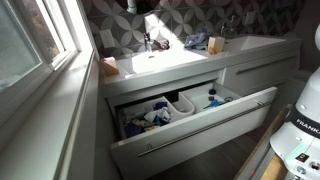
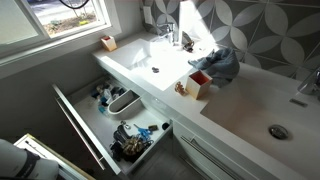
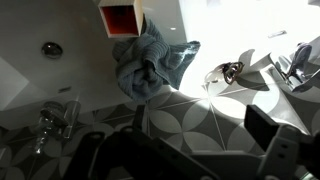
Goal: Move the box to the left
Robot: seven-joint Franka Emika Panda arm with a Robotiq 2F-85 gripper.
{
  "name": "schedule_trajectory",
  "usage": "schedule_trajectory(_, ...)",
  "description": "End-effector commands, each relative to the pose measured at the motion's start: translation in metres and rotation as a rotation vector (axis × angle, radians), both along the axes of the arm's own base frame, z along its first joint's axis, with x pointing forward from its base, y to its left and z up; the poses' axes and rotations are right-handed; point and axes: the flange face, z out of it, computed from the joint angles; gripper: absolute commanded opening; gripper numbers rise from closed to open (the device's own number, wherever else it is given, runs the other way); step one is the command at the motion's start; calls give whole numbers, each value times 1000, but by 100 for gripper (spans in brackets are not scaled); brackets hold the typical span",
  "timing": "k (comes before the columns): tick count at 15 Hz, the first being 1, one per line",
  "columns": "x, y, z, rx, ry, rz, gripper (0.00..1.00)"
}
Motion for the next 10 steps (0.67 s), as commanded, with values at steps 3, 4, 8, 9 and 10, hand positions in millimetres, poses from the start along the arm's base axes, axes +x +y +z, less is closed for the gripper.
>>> schedule_trajectory(3,-1,-75,-77,161,193,-146,100)
schedule_trajectory(4,-3,-88,-94,202,226,-175,100)
schedule_trajectory(8,-14,-104,-127,262,265,-211,100)
schedule_trajectory(9,-13,-113,-137,286,284,-226,100)
schedule_trajectory(10,-11,-118,-142,295,291,-235,100)
